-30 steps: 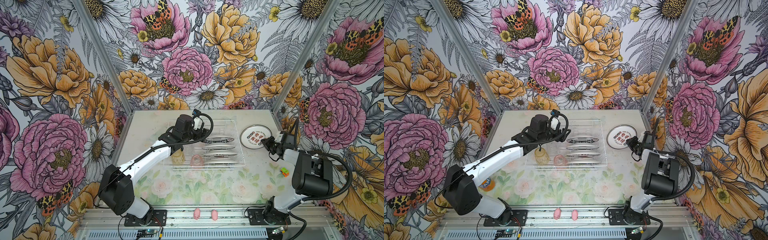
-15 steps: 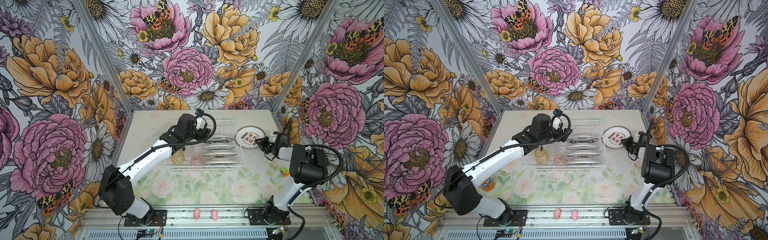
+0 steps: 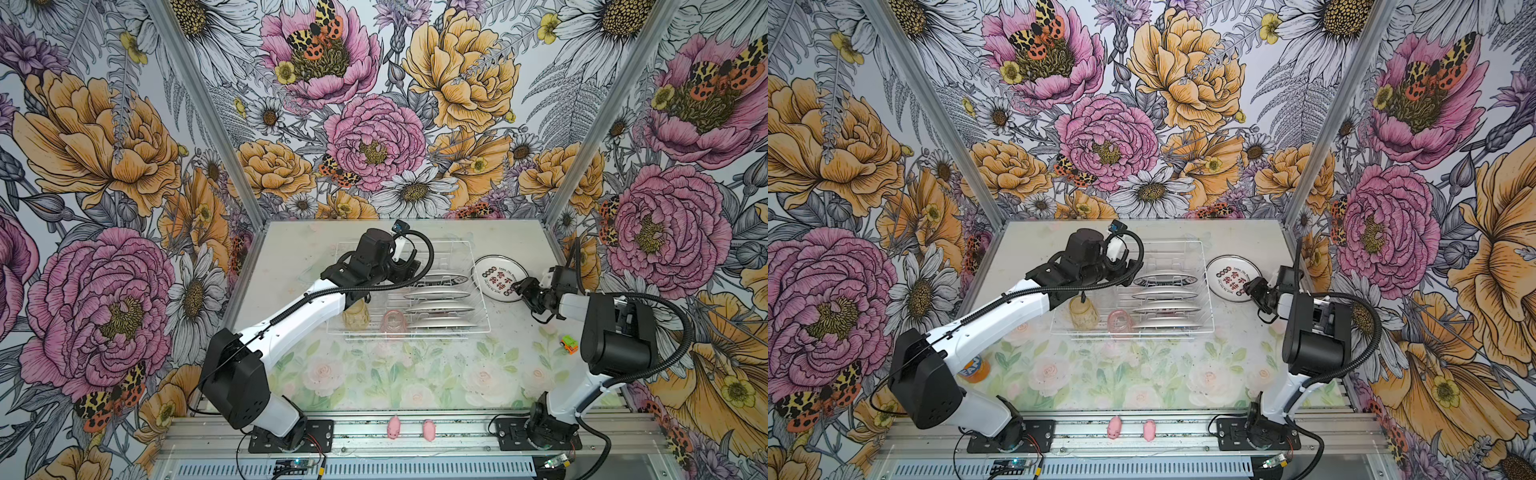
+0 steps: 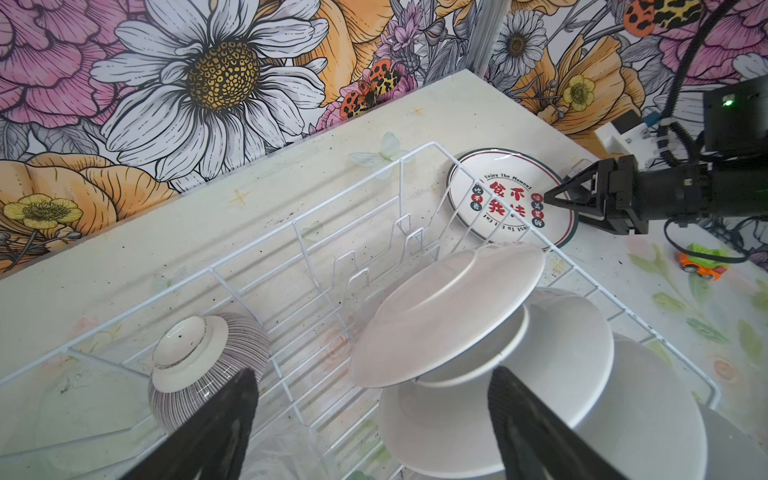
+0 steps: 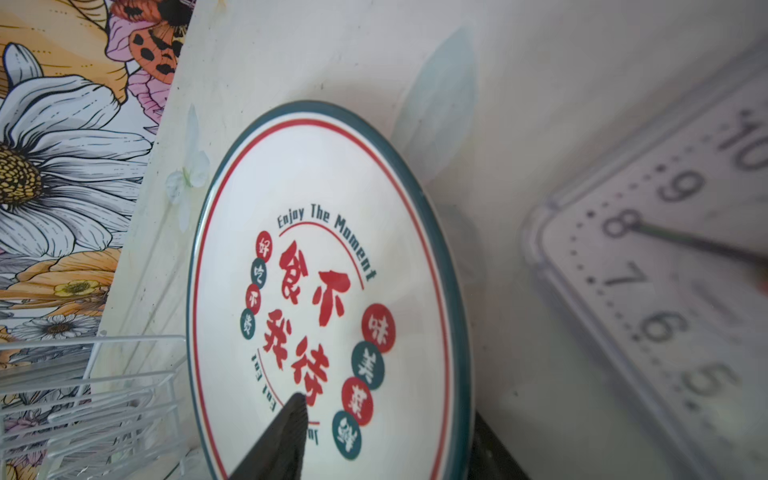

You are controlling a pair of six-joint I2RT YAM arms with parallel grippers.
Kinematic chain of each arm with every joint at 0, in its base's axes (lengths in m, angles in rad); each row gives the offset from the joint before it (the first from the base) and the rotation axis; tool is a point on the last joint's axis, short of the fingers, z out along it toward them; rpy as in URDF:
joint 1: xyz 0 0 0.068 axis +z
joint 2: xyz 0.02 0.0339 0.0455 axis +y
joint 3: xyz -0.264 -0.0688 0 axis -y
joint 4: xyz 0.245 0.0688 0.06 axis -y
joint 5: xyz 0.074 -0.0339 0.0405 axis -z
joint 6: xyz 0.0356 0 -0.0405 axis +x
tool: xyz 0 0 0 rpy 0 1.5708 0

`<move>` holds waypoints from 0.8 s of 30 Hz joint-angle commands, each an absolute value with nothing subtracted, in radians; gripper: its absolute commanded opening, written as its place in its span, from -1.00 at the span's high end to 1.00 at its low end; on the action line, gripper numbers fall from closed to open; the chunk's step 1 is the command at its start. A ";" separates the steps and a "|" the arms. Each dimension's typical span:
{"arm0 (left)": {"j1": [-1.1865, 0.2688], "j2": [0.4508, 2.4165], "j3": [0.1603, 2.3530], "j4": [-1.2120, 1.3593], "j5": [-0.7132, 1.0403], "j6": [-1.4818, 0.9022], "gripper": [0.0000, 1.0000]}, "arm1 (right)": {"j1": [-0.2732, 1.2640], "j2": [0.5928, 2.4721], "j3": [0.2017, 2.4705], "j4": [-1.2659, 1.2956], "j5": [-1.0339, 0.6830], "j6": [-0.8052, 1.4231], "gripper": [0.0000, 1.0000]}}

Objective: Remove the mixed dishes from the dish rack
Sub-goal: 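Open right gripper and lift off the plate while left gripper reaches into rack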

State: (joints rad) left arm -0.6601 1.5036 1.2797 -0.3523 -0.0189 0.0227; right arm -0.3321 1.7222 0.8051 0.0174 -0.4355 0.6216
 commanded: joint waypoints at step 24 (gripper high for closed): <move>-0.781 1.689 1.498 -0.518 -0.016 0.508 -0.58 | -0.269 1.210 0.837 -0.335 -0.317 0.471 -0.29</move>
